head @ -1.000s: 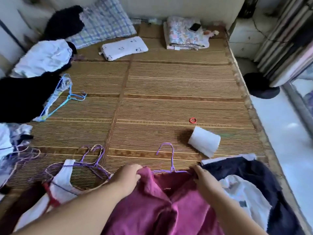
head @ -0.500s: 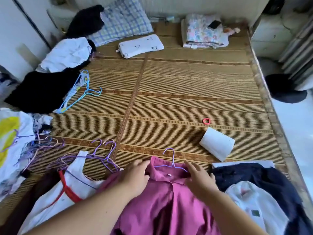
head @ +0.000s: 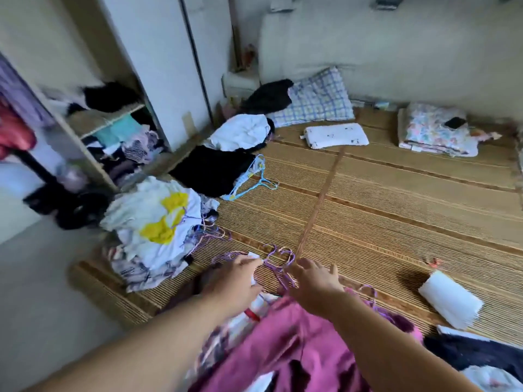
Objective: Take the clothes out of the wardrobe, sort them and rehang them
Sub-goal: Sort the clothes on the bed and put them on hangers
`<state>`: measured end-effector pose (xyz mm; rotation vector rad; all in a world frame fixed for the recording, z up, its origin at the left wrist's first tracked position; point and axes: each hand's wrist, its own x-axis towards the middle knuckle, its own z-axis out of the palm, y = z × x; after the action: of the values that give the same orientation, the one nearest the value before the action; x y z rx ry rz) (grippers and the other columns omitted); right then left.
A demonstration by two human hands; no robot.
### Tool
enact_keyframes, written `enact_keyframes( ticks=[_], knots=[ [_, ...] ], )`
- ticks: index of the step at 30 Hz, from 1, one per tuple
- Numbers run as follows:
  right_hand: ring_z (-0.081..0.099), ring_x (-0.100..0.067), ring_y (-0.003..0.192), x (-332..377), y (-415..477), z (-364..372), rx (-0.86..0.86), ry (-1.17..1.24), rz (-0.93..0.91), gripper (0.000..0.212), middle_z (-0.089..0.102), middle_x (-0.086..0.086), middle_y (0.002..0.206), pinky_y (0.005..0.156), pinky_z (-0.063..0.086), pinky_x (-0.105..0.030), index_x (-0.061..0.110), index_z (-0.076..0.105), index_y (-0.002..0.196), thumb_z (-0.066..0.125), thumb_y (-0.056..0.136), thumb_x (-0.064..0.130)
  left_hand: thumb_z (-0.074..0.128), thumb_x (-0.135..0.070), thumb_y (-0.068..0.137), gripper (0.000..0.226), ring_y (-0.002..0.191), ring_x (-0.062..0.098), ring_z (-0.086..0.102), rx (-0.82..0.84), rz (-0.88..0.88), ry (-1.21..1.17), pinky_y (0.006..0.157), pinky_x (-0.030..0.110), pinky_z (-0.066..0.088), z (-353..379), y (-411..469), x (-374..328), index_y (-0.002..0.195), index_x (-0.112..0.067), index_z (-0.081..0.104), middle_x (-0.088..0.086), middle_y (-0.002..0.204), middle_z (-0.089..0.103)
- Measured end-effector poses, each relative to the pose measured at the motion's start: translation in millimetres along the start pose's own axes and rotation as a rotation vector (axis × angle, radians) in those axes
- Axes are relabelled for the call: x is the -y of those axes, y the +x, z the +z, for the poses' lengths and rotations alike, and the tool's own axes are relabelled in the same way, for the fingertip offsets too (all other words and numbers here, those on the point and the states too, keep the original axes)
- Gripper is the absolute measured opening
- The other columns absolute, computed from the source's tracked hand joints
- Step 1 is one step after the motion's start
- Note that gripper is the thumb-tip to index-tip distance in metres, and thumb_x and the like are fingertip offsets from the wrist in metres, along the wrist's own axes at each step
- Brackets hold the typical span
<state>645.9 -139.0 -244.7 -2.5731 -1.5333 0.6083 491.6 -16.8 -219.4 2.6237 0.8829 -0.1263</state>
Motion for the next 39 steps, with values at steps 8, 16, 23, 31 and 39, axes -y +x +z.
enact_keyframes(
  ticks=[8,16,23,31,39],
  knots=[
    [0.04,-0.021,0.129,209.2,34.3,18.5,-0.063,0.032,-0.081,0.043,0.042,0.009,0.14,0.105,0.022,-0.05,0.044,0.047,0.126,0.054,0.083,0.046,0.056,-0.041,0.084,0.054,0.127,0.01,0.044,-0.095,-0.065,-0.003,0.102,0.026,0.037,-71.8,-106.5,199.0,0.136,-0.035,0.045,-0.009,0.14,0.045],
    [0.043,-0.015,0.128,383.3,85.6,55.6,-0.005,0.309,-0.014,0.047,0.045,0.01,0.139,0.106,0.026,-0.046,0.042,0.051,0.127,0.054,0.08,0.043,0.059,-0.041,0.088,0.05,0.124,0.008,0.044,-0.177,-0.18,-0.082,0.095,0.02,0.035,-151.3,-177.1,375.1,0.136,-0.04,0.043,-0.012,0.139,0.044],
    [0.049,-0.016,0.121,435.0,149.6,62.5,0.025,0.349,0.038,0.046,0.044,0.006,0.14,0.107,0.032,-0.046,0.039,0.049,0.13,0.056,0.084,0.043,0.059,-0.038,0.089,0.05,0.126,0.013,0.046,-0.189,-0.192,-0.124,0.1,0.026,0.039,-172.8,-134.3,446.8,0.137,-0.032,0.046,-0.005,0.14,0.047],
    [0.053,-0.019,0.118,460.2,277.3,82.7,0.085,0.354,0.126,0.045,0.046,0.005,0.14,0.1,0.041,-0.037,0.037,0.048,0.131,0.055,0.088,0.043,0.058,-0.036,0.089,0.045,0.12,0.014,0.051,-0.042,-0.168,-0.073,0.094,0.025,0.042,-185.0,-18.1,547.8,0.133,-0.032,0.05,-0.005,0.135,0.053],
    [0.052,-0.018,0.119,458.5,380.7,46.4,0.067,0.357,0.261,0.045,0.049,0.004,0.139,0.095,0.045,-0.034,0.035,0.049,0.132,0.057,0.087,0.042,0.054,-0.044,0.087,0.048,0.122,0.013,0.05,0.105,-0.072,-0.115,0.095,0.025,0.04,-202.4,103.8,601.6,0.133,-0.035,0.048,-0.006,0.138,0.05]
  ],
)
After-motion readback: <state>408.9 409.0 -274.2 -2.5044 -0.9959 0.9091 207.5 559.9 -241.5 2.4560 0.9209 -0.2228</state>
